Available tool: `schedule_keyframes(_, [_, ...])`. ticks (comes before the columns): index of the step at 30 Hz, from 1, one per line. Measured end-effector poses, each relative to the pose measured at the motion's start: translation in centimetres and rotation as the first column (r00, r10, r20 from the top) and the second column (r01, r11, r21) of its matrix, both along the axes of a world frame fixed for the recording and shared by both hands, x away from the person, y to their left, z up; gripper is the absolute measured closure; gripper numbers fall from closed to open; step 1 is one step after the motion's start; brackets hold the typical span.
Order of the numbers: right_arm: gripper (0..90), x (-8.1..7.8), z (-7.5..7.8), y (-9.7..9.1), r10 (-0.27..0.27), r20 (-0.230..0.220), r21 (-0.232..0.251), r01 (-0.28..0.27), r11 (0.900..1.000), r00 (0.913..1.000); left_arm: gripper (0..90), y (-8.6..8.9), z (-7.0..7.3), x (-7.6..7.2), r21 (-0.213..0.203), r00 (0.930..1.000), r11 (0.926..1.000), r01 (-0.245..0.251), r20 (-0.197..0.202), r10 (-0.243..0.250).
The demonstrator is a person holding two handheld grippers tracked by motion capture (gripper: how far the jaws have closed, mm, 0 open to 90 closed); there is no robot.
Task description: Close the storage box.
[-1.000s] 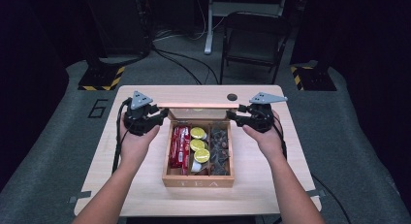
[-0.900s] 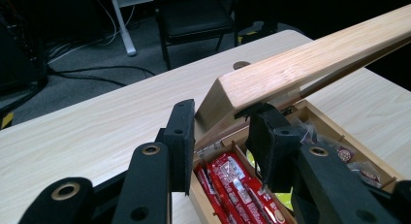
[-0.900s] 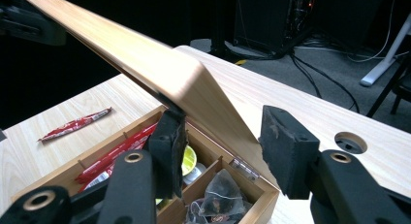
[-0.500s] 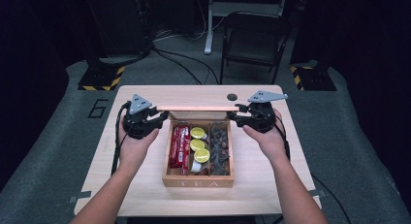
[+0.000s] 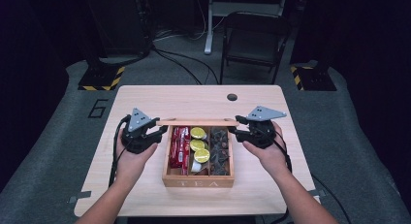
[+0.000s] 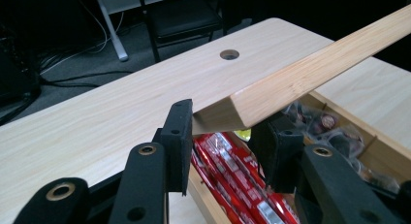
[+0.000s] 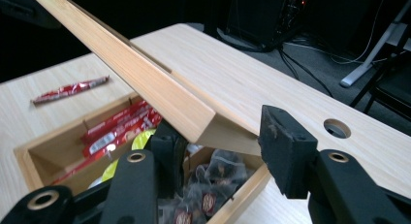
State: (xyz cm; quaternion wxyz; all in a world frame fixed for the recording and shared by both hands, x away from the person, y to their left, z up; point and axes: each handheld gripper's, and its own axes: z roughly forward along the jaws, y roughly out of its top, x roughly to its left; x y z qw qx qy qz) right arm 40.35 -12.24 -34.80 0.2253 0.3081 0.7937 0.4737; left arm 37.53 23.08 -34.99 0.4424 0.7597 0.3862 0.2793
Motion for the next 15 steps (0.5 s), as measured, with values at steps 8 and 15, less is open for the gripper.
schedule_keyframes(8, [52.0, -1.7, -1.5, -0.1, 0.007, -0.004, -0.013, -0.007, 0.9999, 1.0000, 59.2, 0.1, -1.8, -1.6, -0.005, 0.9999, 0.9999, 0.010, 0.008, -0.010])
schedule_keyframes(15, [51.7, -3.0, -2.9, -0.1, 0.003, 0.019, -0.030, -0.003, 0.9996, 0.9998, 58.7, 0.3, -3.1, -2.7, -0.004, 0.9998, 0.9998, 0.017, 0.008, -0.017])
